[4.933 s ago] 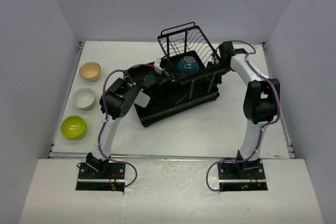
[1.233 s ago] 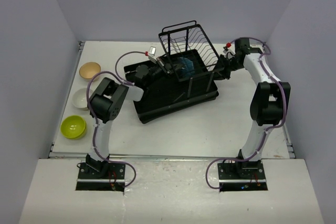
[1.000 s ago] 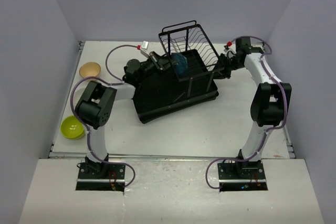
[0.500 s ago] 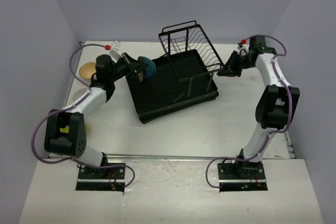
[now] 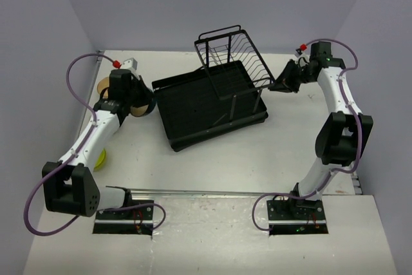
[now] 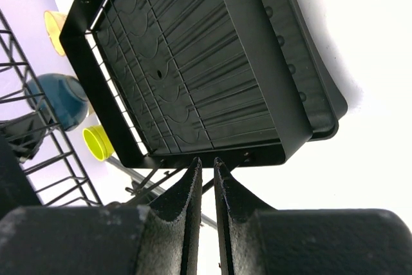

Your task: Unload the bowls from the dish rack

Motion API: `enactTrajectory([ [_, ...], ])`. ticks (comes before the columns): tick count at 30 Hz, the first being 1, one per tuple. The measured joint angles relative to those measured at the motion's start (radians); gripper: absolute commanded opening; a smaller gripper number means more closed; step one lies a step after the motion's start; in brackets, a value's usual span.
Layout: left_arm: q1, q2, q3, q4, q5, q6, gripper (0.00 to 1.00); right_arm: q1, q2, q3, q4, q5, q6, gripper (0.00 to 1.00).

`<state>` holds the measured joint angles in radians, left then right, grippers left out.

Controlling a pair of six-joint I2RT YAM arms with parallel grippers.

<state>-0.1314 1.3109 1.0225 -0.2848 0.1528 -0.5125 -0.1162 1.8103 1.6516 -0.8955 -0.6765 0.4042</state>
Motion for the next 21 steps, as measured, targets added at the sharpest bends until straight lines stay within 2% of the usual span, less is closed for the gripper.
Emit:
enactTrajectory([
  [2,0.007,0.0,0.0,-0.071,-0.078,0.029,0.0,0.0,0.0,-0.009,0.0,0.0,0.0,0.14],
  [7,0.013,-0.002,-0.01,-0.148,-0.172,0.059,0.0,0.0,0.0,-0.019,-0.002,0.0,0.0,0.14],
  [21,0.013,0.033,-0.093,-0.23,-0.264,0.064,0.0,0.0,0.0,-0.019,-0.002,0.0,0.005,0.13],
])
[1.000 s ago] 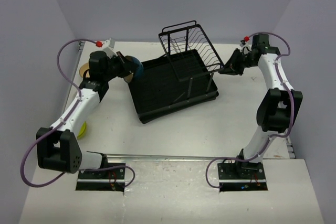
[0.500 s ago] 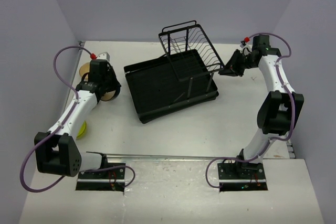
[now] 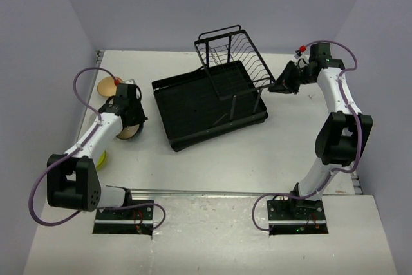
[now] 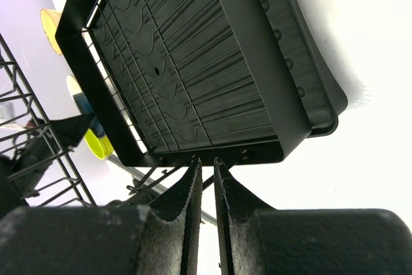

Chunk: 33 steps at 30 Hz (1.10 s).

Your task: Unload the bowls from the dish rack

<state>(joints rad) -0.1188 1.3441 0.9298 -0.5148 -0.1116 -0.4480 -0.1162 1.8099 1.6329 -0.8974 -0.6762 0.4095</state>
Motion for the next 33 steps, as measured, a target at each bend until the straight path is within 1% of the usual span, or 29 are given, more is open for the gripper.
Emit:
enactTrajectory([
  [7,0.0,0.029,-0.059,-0.015,-0.03,0.01,0.0,0.0,0.0,0.0,0.0,0.003,0.0,0.14],
  [17,-0.001,0.04,-0.078,-0.004,-0.083,0.037,0.0,0.0,0.0,-0.011,0.005,0.003,0.0,0.14],
  [18,-0.001,0.042,-0.08,-0.002,-0.084,0.04,0.06,0.0,0.0,-0.014,0.005,0.003,0.0,0.14],
  [19,-0.002,0.042,-0.084,0.003,-0.085,0.042,0.09,0.0,0.0,-0.018,0.005,0.003,0.0,0.14],
  [21,-0.001,0.042,-0.092,0.011,-0.082,0.047,0.18,0.0,0.0,-0.023,0.003,0.004,0.0,0.14],
  [22,-0.001,0.042,-0.097,0.013,-0.077,0.047,0.28,0.0,-0.001,-0.023,0.004,0.005,0.0,0.15],
  [24,-0.001,0.043,-0.11,0.013,-0.063,0.047,0.34,0.0,-0.005,-0.024,0.004,0.006,0.0,0.15],
  [26,-0.001,0.043,-0.117,0.012,-0.043,0.047,0.34,0.0,-0.009,-0.024,0.004,0.008,0.0,0.15],
  [29,-0.004,0.042,-0.117,0.021,-0.003,0.048,0.38,0.0,-0.017,-0.03,0.005,0.013,0.0,0.16],
  [30,-0.007,0.04,-0.117,0.027,0.008,0.048,0.45,0.0,-0.02,-0.033,0.005,0.014,0.0,0.19],
  [32,-0.013,0.031,-0.117,0.035,0.037,0.048,0.52,0.0,-0.024,-0.037,0.005,0.023,0.0,0.21],
  [33,-0.018,0.023,-0.116,0.039,0.058,0.048,0.58,0.0,-0.029,-0.04,0.006,0.031,-0.002,0.23],
])
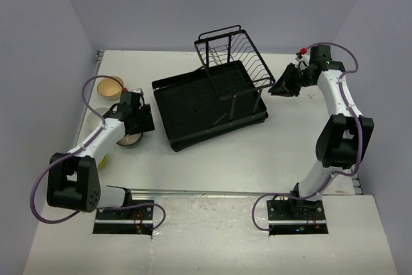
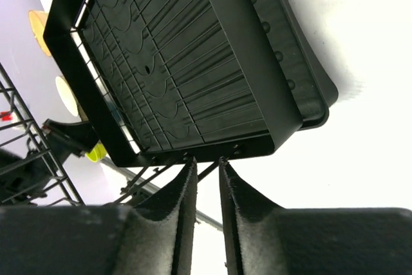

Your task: Unload the bowls from the dish rack

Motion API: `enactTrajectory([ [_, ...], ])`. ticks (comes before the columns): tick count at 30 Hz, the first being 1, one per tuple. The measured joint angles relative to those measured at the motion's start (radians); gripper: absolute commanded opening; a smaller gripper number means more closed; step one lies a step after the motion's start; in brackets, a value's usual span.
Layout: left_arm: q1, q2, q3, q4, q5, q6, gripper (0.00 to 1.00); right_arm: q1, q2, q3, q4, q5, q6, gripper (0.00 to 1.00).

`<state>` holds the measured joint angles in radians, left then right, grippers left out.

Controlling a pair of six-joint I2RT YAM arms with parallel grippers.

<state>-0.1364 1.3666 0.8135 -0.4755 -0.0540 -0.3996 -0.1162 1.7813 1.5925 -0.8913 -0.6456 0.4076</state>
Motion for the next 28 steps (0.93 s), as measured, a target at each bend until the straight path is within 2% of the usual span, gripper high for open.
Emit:
enactTrajectory([
  [6,-0.027,-0.08,0.043,0.05,0.151,-0.01,0.65,0.0,-0.037,-0.04,0.001,0.035,-0.006,0.35],
  [9,-0.033,-0.106,0.108,0.067,0.196,-0.014,0.68,0.0,-0.065,-0.064,0.003,0.065,-0.011,0.45],
  [12,-0.036,-0.118,0.179,0.083,0.219,-0.017,0.72,0.0,-0.103,-0.1,0.003,0.112,-0.017,0.59],
  [13,-0.036,-0.12,0.195,0.091,0.219,-0.017,0.72,0.0,-0.119,-0.114,0.005,0.127,-0.018,0.66],
  [17,-0.036,-0.12,0.233,0.093,0.214,-0.016,0.79,0.0,-0.19,-0.17,0.008,0.174,-0.027,0.74],
  [19,-0.036,-0.12,0.236,0.089,0.198,-0.016,0.84,0.0,-0.229,-0.196,0.018,0.187,-0.027,0.82],
  [20,-0.036,-0.12,0.236,0.085,0.19,-0.015,0.91,0.0,-0.251,-0.216,0.029,0.191,-0.027,0.85],
  [22,-0.036,-0.121,0.236,0.075,0.169,-0.009,0.94,0.0,-0.3,-0.254,0.042,0.195,-0.027,0.86],
  [24,-0.036,-0.121,0.236,0.065,0.153,-0.006,1.0,0.002,-0.353,-0.294,0.055,0.201,-0.029,0.92],
  [25,-0.036,-0.121,0.236,0.061,0.146,-0.005,1.0,0.003,-0.379,-0.313,0.059,0.203,-0.029,0.99],
  [28,-0.036,-0.122,0.236,0.054,0.128,-0.003,1.0,0.005,-0.455,-0.371,0.077,0.209,-0.033,0.99],
])
